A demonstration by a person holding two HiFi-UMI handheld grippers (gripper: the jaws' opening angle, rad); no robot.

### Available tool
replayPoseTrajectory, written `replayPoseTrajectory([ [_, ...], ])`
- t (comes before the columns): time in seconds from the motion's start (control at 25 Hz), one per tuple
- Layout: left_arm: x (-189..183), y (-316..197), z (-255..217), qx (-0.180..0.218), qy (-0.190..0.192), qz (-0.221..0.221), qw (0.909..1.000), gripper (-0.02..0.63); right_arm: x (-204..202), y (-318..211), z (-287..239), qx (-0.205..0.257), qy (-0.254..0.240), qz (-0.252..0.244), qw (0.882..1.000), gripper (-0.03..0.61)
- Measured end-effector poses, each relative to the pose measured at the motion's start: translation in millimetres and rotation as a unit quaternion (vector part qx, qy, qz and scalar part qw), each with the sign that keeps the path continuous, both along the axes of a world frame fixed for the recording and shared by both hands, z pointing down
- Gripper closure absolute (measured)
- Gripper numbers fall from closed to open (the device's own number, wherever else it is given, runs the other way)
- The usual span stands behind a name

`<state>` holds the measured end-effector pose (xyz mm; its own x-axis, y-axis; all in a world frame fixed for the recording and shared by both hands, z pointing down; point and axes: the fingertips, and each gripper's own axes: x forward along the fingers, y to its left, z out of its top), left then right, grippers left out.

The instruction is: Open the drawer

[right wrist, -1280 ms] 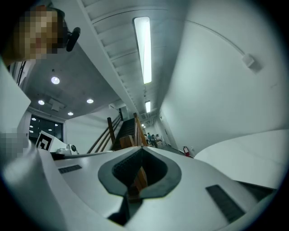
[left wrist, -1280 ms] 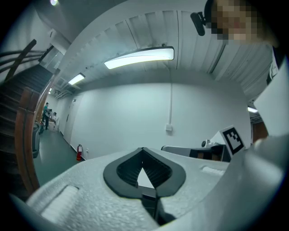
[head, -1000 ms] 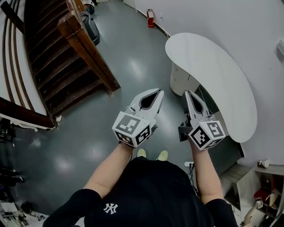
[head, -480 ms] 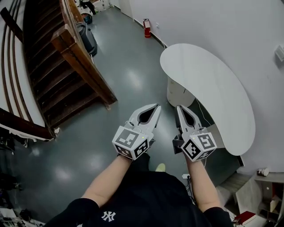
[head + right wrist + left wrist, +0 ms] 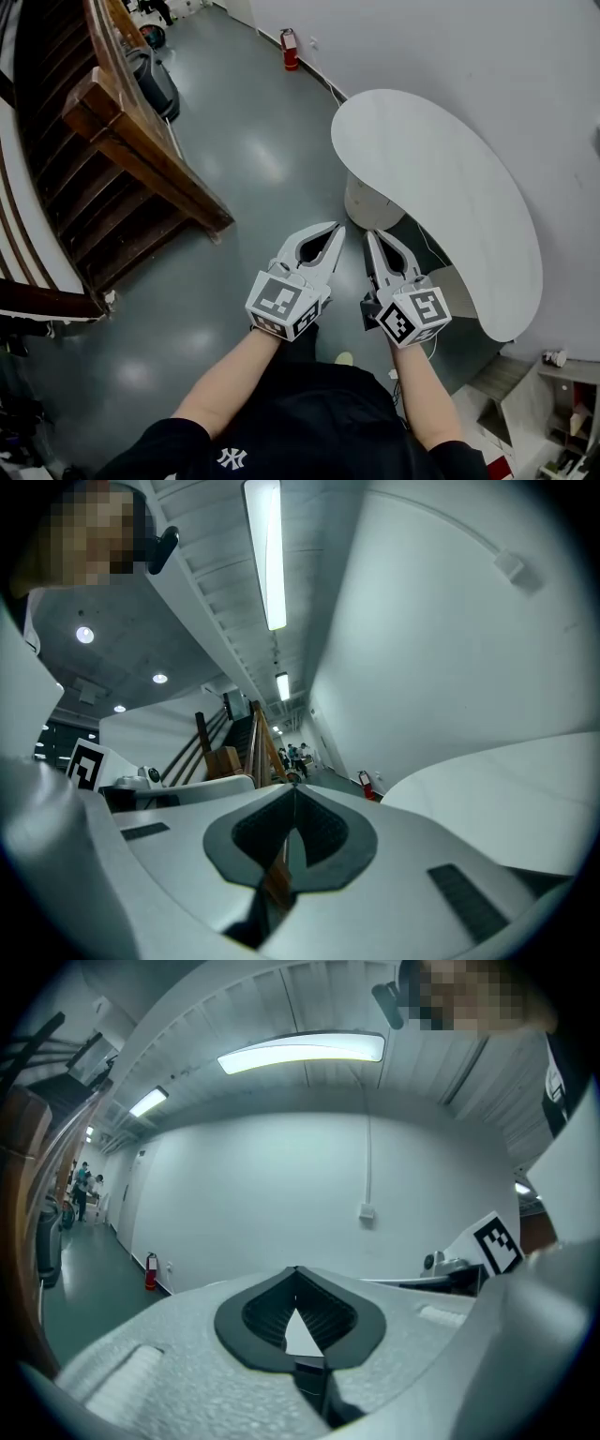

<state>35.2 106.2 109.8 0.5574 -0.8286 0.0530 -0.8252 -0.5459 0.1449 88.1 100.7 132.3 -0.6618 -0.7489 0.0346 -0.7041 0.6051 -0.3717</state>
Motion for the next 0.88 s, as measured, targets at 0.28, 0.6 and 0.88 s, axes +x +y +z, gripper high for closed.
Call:
replayPoseTrajectory([
  [0.28,-37.6,-77.5,44.7,-0.015,-0.015,0.045,0.9988,0.606,-42.7,-73.3,45.4,-0.026,0.021,0.055,0.998,0.563],
  [0.6,-39.4,-140.1,125.5,-0.055,-0.012,0.081,0.9952,0.606,-41.9,-134.0,127.7,-0.074,0.014,0.106,0.992,0.56],
  [0.88,-34.9,-196.1,208.8,-0.091,-0.017,0.084,0.9922,0.606,-33.9,-187.8,224.0,-0.111,0.035,0.124,0.985,0.543],
])
